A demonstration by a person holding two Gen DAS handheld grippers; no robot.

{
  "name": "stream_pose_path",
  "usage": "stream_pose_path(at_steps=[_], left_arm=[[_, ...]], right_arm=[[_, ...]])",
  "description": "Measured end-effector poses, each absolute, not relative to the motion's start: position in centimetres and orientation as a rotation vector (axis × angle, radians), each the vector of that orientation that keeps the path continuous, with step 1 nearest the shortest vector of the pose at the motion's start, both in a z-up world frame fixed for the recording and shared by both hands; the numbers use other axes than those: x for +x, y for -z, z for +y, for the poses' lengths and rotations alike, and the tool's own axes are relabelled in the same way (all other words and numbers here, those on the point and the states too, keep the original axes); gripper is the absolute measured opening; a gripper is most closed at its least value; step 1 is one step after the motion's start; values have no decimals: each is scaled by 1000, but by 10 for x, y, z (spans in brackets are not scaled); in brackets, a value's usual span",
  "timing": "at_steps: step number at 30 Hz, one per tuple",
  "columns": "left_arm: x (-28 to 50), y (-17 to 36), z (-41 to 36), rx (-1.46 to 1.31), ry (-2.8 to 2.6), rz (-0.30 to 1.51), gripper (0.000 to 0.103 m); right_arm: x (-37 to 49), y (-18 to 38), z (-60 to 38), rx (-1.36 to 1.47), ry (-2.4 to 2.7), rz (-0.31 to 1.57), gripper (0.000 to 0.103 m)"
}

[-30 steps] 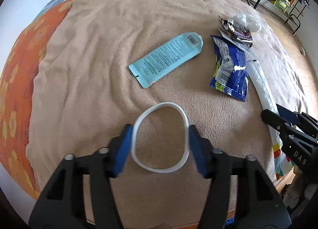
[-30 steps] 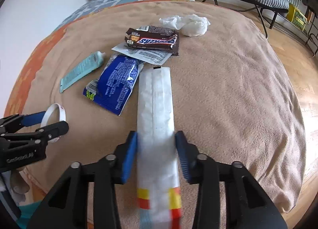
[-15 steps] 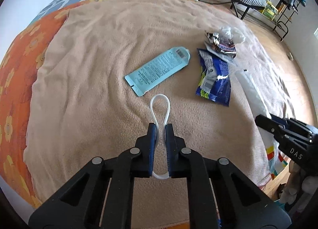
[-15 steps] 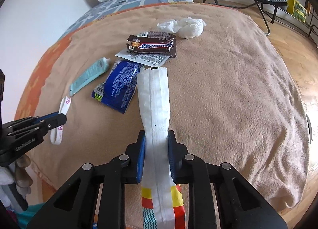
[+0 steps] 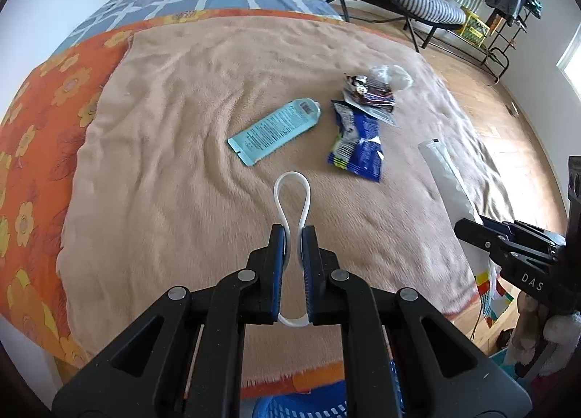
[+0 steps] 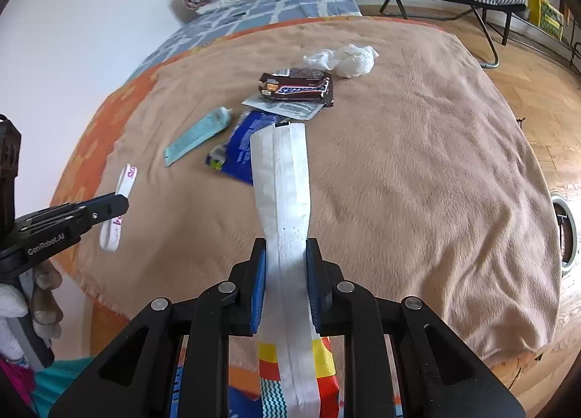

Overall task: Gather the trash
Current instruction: 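Carry the band and strip to the blue basket and release both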

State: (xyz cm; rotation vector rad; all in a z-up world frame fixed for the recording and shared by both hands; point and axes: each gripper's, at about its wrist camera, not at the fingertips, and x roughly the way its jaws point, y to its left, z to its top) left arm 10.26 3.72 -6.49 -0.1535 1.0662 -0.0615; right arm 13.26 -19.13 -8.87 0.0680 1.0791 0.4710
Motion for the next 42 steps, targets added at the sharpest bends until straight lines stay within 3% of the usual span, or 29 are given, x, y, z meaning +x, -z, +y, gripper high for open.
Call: stream_pose_path(at_steps=[15,42], left_arm=[[28,67,-2,-100,158,1082,8],[-63,115,-10,-124,185,1181,8]], right_arm=[[64,77,-183,20,-556,1060,18],[-6,116,-165,-8,-635,1165,19]])
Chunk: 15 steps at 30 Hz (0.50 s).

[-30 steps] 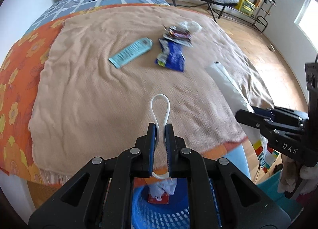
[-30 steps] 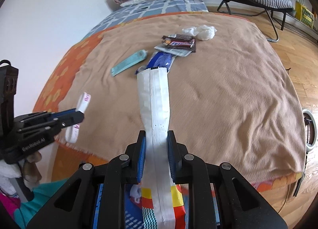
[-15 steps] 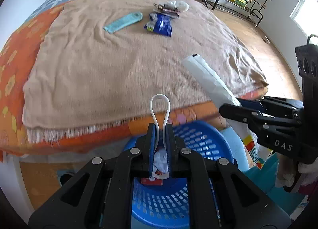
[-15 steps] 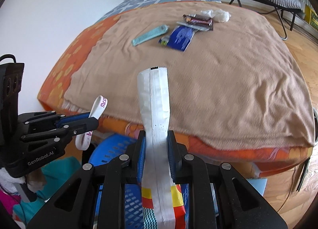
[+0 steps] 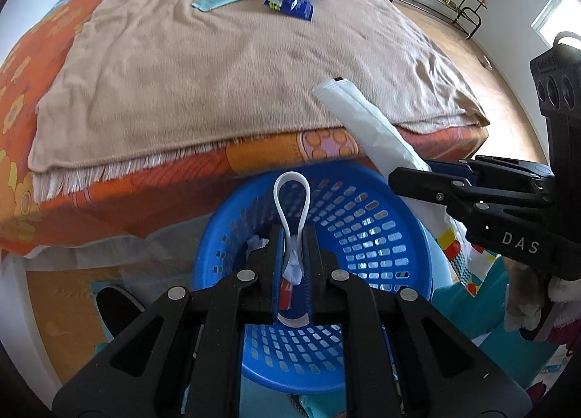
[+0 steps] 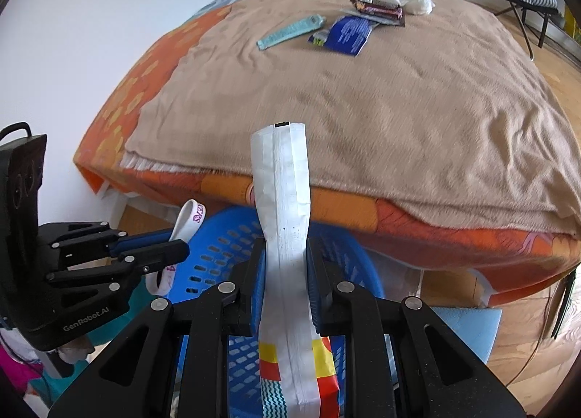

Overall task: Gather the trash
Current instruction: 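Carry the band and strip to the blue basket and release both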

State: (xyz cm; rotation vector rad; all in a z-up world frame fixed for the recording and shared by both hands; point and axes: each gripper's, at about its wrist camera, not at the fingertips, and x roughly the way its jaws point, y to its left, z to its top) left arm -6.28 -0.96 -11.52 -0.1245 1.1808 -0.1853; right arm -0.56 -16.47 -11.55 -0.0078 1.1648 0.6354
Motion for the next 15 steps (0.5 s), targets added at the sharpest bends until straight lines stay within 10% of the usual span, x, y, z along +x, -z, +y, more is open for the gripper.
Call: stream_pose_path(at_steps=[6,10,15], left_arm=[[-64,119,-12,-119,188,1191,8],[-63,120,-11,-114,174,1191,35],[-62,121,-12,-107,160,1195,36]], right_arm=[[-10,121,-161,-16,-646,1180,19],[-9,124,-162,-6,-643,1196,19],[-6,127,-164,9,-636,1222,21]])
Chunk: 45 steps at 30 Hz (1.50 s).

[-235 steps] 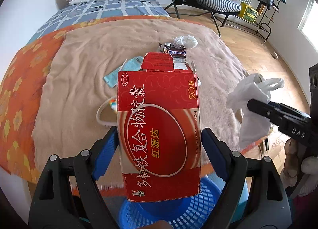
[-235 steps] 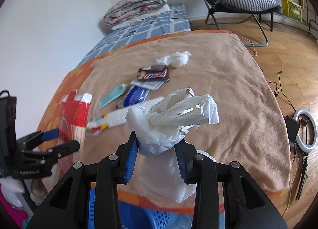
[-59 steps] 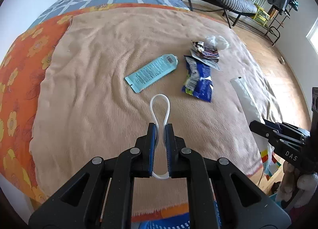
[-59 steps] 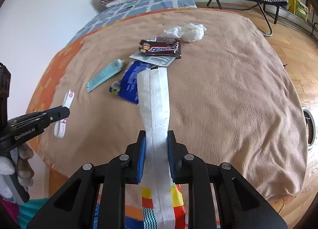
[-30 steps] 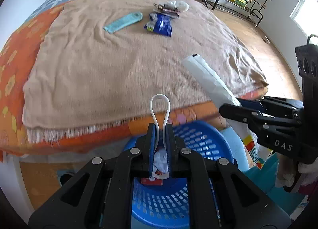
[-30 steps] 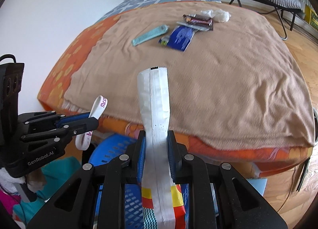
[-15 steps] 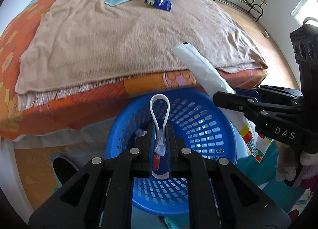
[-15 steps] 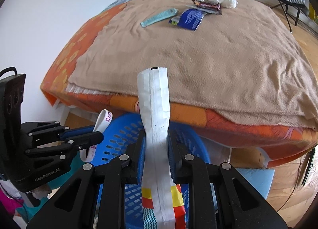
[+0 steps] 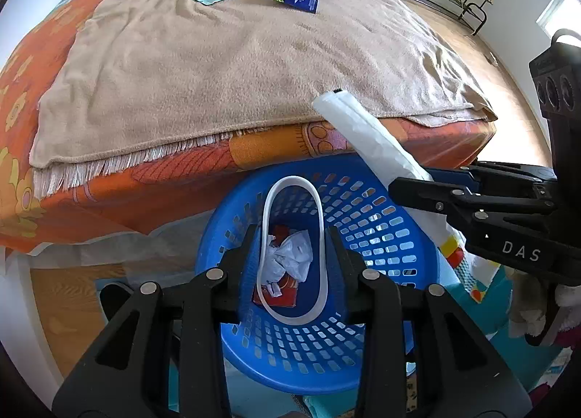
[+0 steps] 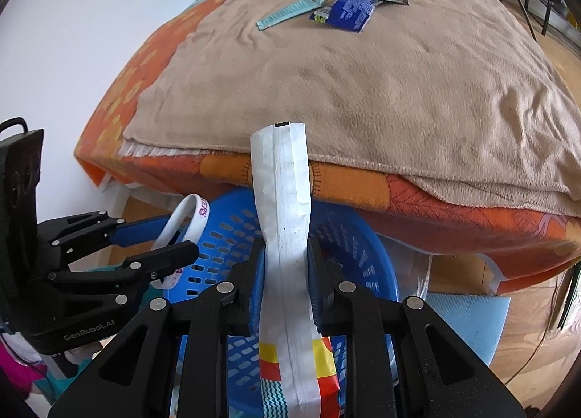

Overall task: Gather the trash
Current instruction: 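Carry the band and strip to the blue basket and release both, then move both open grippers back over the blanket toward the remaining wrappers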

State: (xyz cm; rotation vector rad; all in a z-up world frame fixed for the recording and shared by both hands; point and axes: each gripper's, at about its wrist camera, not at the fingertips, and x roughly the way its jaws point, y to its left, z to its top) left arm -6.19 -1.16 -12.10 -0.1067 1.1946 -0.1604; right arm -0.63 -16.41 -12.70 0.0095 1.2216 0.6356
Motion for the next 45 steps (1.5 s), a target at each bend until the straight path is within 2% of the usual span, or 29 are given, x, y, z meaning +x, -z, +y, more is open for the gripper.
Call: stream_pose_path(at_steps=[2,3,6,23,27,31,45], left_arm=[[-61,122,-12,-104,160,1198,50],[-61,122,-13,-102,159,1197,53],[-61,122,-14,-96,158,1194,55],[-59,125,-17,-106,168,1221,56],[-59,127,-16,-122,178,1236,57],[-59,127,-13,-138,168,1237,64],[-50,118,-6,-145,155,1212,64]], right_arm=[[-6,128,-164,10,-633,1229,26],[-6,129,-164,10,-632,1232,31],[-6,129,-165,18,-631,1235,43],[-3,133,-170,34,-608,1245,44],[-1,134,-172,43,-603,1245,48],[0,134,-174,51,-597,1245,50],[11,132,-184,97,-577,1233,51]])
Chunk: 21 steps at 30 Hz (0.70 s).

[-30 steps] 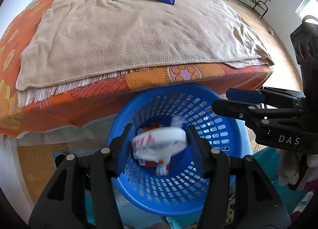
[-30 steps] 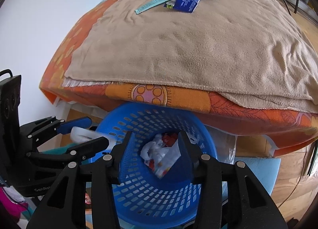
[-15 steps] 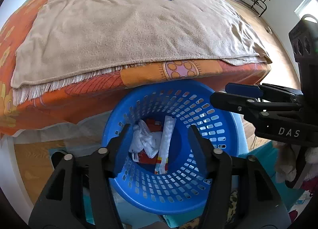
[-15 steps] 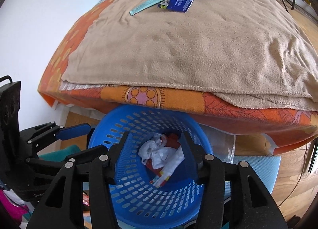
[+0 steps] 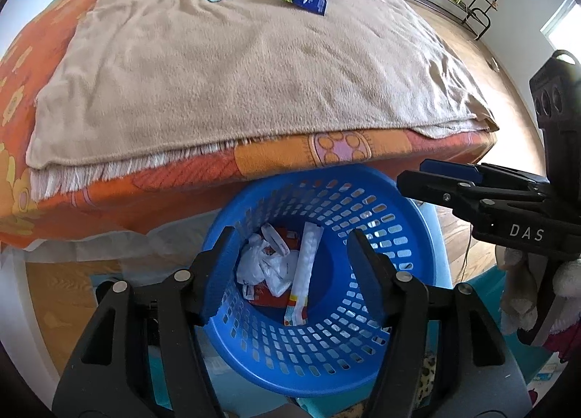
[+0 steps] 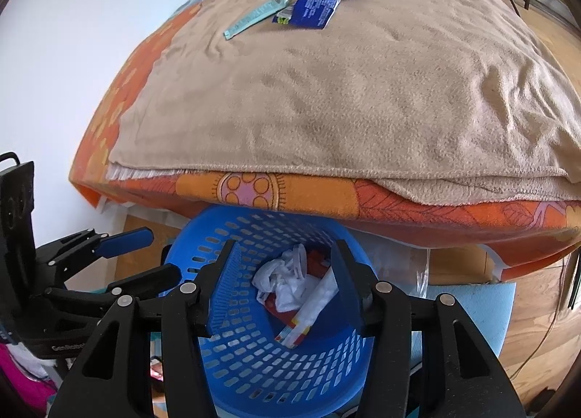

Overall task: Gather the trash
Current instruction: 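Move both open grippers back over the blanket toward the remaining wrappers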

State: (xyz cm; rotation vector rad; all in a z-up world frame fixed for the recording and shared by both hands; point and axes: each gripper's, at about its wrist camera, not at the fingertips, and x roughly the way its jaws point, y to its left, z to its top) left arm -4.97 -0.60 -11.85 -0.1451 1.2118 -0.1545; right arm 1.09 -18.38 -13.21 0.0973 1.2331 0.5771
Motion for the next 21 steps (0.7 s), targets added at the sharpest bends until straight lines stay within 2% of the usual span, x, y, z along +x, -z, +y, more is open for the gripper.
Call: stream_pose_path(at_steps=[21], left_arm=[[47,79,18,-84,130,1116,64]], right_arm=[[70,109,-193,182,-561,1158,51]])
